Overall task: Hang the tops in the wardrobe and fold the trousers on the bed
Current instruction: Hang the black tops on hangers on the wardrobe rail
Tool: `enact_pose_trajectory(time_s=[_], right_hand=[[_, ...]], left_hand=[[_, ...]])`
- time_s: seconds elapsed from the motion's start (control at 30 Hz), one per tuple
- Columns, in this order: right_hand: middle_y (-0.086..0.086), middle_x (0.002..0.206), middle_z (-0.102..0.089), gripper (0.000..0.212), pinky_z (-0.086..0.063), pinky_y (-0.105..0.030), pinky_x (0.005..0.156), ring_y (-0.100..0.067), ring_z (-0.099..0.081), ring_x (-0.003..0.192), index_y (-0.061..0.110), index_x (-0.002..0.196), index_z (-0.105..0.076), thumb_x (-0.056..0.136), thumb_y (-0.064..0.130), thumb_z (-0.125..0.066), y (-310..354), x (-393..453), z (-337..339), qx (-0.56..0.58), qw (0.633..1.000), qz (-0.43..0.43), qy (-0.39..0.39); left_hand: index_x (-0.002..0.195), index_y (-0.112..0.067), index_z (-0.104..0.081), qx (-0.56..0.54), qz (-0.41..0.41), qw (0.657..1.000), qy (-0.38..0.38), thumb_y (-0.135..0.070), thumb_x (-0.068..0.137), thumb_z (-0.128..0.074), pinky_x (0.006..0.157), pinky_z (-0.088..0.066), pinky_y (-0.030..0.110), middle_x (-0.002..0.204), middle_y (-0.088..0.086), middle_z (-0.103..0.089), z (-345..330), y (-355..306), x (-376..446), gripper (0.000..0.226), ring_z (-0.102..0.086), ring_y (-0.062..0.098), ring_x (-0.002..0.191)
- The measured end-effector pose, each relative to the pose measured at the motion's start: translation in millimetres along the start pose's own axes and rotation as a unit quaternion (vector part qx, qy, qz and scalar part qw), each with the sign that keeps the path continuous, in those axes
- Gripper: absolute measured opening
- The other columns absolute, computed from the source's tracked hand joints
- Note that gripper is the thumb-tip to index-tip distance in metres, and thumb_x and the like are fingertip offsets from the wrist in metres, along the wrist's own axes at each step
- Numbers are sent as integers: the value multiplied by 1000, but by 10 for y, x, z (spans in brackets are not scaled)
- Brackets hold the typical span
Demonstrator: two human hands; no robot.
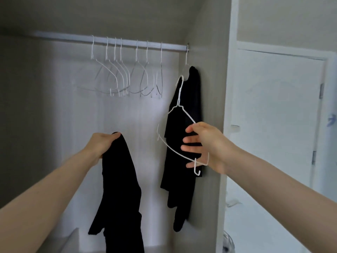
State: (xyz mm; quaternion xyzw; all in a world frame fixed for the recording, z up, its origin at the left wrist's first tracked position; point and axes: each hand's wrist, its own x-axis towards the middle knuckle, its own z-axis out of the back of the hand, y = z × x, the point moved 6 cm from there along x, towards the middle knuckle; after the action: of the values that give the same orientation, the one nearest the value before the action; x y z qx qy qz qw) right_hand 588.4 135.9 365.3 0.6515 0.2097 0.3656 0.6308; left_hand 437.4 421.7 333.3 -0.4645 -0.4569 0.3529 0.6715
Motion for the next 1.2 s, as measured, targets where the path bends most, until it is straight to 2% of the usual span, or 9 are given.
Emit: enact_pose_trajectory(time_s=[0.1, 0.23, 0.43, 0.67, 0.87, 0.93, 1.0, 1.1, 1.2], right_hand=[[-9, 89, -55, 18, -56, -47, 69, -24, -61, 71, 18, 98, -59, 98, 26, -43, -172, -299, 118, 27, 996, -50, 63], [-10, 79, -51, 17, -42, -34, 56, -20, -47, 52, 17, 96, -60, 96, 27, -46, -269, -647, 239, 63, 985, -68, 146], [-9, 69, -46, 19, -35, -36, 62, -18, -35, 49, 17, 93, -56, 98, 31, -44, -276, -1069, 315, 72, 966, -69, 239], [-10, 66, -45, 22, -37, -39, 65, -18, -35, 46, 17, 97, -55, 101, 30, -38, -459, -1166, 325, 39, 967, -56, 247], [-8, 64, -48, 28, -48, -38, 64, -17, -40, 48, 16, 97, -56, 103, 36, -37, -872, -1070, 89, 45, 966, -47, 250], [-8, 67, -49, 29, -51, -41, 68, -17, -43, 52, 16, 93, -55, 102, 39, -40, -961, -1043, 12, 75, 967, -32, 241], [-8, 69, -48, 30, -51, -43, 73, -17, -44, 55, 14, 89, -53, 101, 38, -41, -979, -1021, -19, 124, 965, 3, 231], [-7, 78, -53, 30, -51, -46, 76, -18, -51, 68, 12, 90, -52, 100, 39, -44, -939, -1057, -47, 177, 947, 46, 265], [-10, 102, -62, 35, -50, -50, 83, -25, -60, 99, 13, 95, -59, 92, 46, -47, -953, -1100, -89, 214, 922, 19, 322]], left_hand=[[84, -6, -62, -4, 39, 999, -18, -34, 91, -67, 59, -46, 28, 81, 10, -63, 16, 199, -139, 30, -59, 23, 65], [95, -1, -59, -2, 92, 995, -27, -33, 93, -65, 49, -47, 27, 78, 10, -60, 6, 421, -332, 32, -57, 23, 63], [95, 6, -63, 37, 81, 995, -51, -31, 87, -70, 69, -49, 34, 92, 20, -64, 34, 518, -485, 38, -59, 27, 69], [83, -3, -70, 95, 26, 994, 49, -36, 85, -71, 68, -48, 30, 74, 12, -65, -161, 202, -847, 33, -62, 24, 65], [90, -9, -75, 8, -14, 990, 139, -40, 87, -68, 62, -45, 27, 76, 8, -66, -426, -253, -1185, 32, -62, 21, 66], [85, -14, -73, 8, -52, 985, 162, -42, 93, -59, 56, -47, 25, 67, 1, -64, -513, -462, -1304, 33, -61, 13, 57], [81, -18, -68, 126, -173, 964, 159, -48, 98, -47, 65, -52, 33, 67, -2, -61, -509, -649, -1396, 41, -61, 13, 64], [80, -26, -59, 394, -401, 827, 28, -62, 94, -28, 84, -42, 39, 84, -2, -46, -351, -871, -1476, 49, -46, 20, 86], [78, -12, -50, 321, -410, 850, 79, -66, 89, -24, 73, -36, 26, 79, 6, -47, -316, -927, -1499, 61, -44, 13, 75]])
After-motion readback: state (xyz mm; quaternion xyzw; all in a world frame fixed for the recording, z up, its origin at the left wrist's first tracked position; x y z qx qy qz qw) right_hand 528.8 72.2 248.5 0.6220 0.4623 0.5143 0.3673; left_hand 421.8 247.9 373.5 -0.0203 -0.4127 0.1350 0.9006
